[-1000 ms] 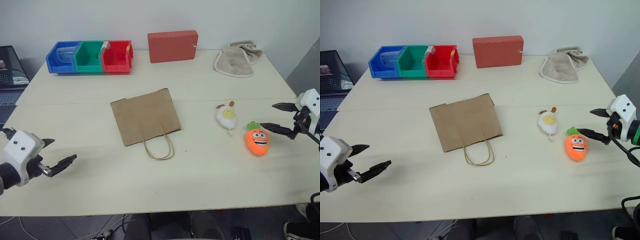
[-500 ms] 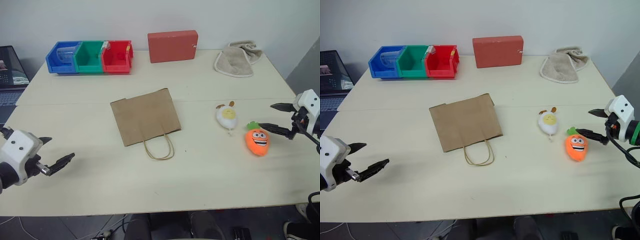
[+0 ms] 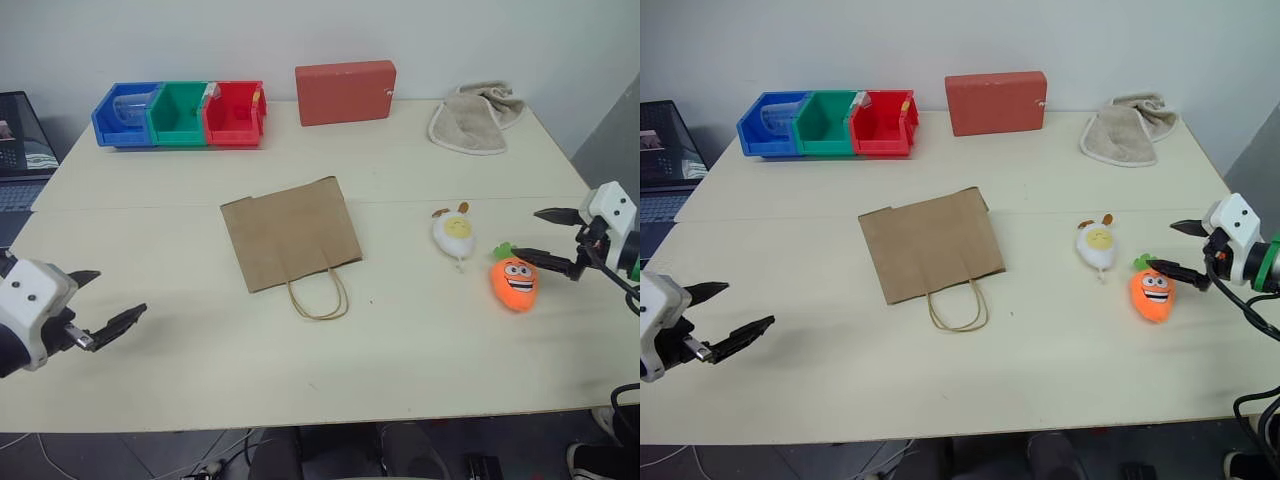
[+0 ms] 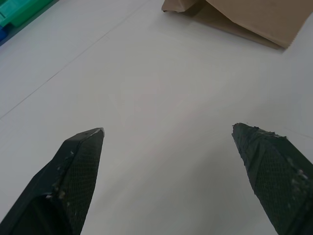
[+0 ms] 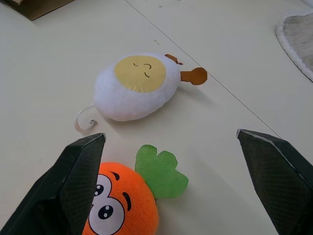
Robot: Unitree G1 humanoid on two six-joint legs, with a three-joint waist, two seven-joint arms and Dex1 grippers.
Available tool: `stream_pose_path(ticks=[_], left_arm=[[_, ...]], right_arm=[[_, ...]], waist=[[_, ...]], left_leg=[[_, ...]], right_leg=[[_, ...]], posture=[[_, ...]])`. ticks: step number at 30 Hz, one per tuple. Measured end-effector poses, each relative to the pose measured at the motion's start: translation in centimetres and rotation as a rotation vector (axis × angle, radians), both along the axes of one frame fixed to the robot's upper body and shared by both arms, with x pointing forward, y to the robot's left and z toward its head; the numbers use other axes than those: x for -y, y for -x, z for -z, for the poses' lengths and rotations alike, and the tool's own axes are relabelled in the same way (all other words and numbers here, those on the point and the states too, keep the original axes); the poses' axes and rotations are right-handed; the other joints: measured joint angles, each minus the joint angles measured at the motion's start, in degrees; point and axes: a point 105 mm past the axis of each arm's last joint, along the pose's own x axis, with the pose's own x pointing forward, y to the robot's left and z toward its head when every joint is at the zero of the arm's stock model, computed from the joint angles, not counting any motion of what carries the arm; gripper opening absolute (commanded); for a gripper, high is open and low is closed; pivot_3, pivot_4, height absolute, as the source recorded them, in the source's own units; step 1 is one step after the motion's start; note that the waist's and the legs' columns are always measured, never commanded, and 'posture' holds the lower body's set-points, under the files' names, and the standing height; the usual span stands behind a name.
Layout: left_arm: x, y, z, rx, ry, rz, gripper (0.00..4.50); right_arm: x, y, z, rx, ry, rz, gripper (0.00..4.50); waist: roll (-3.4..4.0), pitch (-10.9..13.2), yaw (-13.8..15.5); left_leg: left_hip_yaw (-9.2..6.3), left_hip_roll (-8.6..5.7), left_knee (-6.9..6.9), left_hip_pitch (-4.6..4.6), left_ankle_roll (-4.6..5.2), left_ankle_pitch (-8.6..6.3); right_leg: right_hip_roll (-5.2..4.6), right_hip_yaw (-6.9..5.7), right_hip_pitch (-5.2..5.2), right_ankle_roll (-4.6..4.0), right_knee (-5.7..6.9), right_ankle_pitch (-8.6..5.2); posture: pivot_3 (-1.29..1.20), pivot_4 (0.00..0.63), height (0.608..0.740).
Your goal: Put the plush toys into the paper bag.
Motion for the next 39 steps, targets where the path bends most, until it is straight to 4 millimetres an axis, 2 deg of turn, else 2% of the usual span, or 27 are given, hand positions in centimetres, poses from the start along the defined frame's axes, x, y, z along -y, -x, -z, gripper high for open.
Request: stream_pose_path(ticks=[6, 9, 13, 15, 18, 21, 25, 27, 31, 34, 39], left_arm=[[0.4, -0.1, -0.4, 0.034, 0.059, -0.001, 4.49], [1.4, -0.1, -0.7, 0.038, 0.068, 0.034, 4.49], [4.4, -0.6, -0.7, 0.011, 0.036, 0.170, 4.49], [6.7, -1.1, -0.5, -0.015, 0.016, 0.282, 4.49], [11.4, -1.6, 0.6, -0.071, -0.020, 0.514, 4.49], [14.5, -1.8, 2.1, -0.110, -0.058, 0.683, 4.49], [16.0, -2.1, 2.7, -0.111, -0.083, 0.771, 4.49], [16.6, -3.2, 3.1, -0.081, -0.085, 0.789, 4.49], [18.5, -5.0, 5.2, -0.072, -0.043, 0.834, 4.49], [19.3, -5.6, 5.9, -0.061, -0.046, 0.865, 3.87], [20.3, -6.2, 6.3, -0.036, -0.045, 0.908, 2.40]], right_arm=[[-0.3, -0.7, -0.5, 0.014, 0.008, -0.010, 4.50], [-0.5, -0.7, -0.8, 0.019, 0.009, -0.019, 4.50], [-1.7, 0.0, -0.7, 0.007, 0.013, -0.073, 4.50], [-3.0, 0.9, -0.7, -0.007, 0.005, -0.124, 4.50], [-5.5, 2.7, -0.6, -0.033, 0.009, -0.219, 4.50], [-7.3, 4.2, -1.0, -0.047, -0.004, -0.285, 4.50], [-8.2, 5.3, -1.3, -0.064, -0.021, -0.301, 4.50], [-8.7, 6.0, -1.2, -0.071, -0.029, -0.305, 4.50], [-10.2, 7.5, -0.8, -0.100, -0.038, -0.338, 4.50], [-10.4, 7.9, -0.9, -0.100, -0.043, -0.328, 4.50], [-11.0, 8.4, -0.8, -0.113, -0.062, -0.326, 4.50]], waist=[[0.00, 0.0, 0.0], [-0.01, 0.0, 0.0], [0.00, 0.0, 0.2], [0.01, 0.0, 0.4], [0.02, 0.0, 0.5], [0.01, 0.0, 0.5], [0.01, 0.0, 0.1], [0.07, 0.0, 0.3], [0.00, 0.0, 0.8], [-0.02, 0.0, 1.0], [-0.02, 0.0, 1.1]], left_leg=[[-0.01, 0.00, 0.02, 0.00, 0.00, 0.00], [-0.02, 0.00, 0.01, -0.01, 0.00, 0.00], [-0.10, 0.00, 0.00, -0.01, 0.00, 0.00], [-0.15, -0.02, 0.01, -0.02, -0.01, 0.00], [-0.16, -0.05, 0.01, -0.04, -0.01, 0.00], [-0.17, -0.04, 0.02, -0.05, -0.01, 0.00], [-0.16, -0.01, 0.01, -0.02, 0.00, -0.01], [-0.20, -0.04, 0.02, -0.03, 0.00, -0.01], [-0.25, -0.08, 0.15, -0.15, 0.00, 0.00], [-0.24, -0.07, 0.16, -0.14, 0.01, 0.00], [-0.26, -0.06, 0.14, -0.12, 0.01, 0.00]], right_leg=[[0.00, 0.00, 0.02, 0.00, 0.01, 0.00], [0.00, -0.01, 0.02, -0.01, 0.00, 0.02], [0.01, -0.06, 0.03, -0.15, 0.02, 0.12], [0.02, -0.08, 0.07, -0.13, 0.02, 0.11], [0.02, -0.07, 0.09, -0.11, 0.00, 0.12], [0.04, -0.08, 0.08, -0.11, 0.00, 0.13], [0.05, -0.08, 0.07, -0.10, 0.03, 0.12], [0.06, -0.09, 0.08, 0.10, 0.04, 0.01], [0.05, -0.11, 0.10, 0.14, -0.03, 0.09], [0.05, -0.10, 0.09, 0.04, -0.04, 0.22], [0.06, -0.10, 0.11, 0.06, -0.02, 0.21]], posture=[[0.00, 0.150, 0.740], [0.00, 0.150, 0.740], [0.00, 0.150, 0.740], [0.00, 0.150, 0.740], [0.00, 0.150, 0.740], [0.00, 0.150, 0.740], [0.00, 0.150, 0.740], [0.00, 0.150, 0.740], [0.00, 0.150, 0.740], [0.00, 0.150, 0.740], [0.00, 0.150, 0.740]])
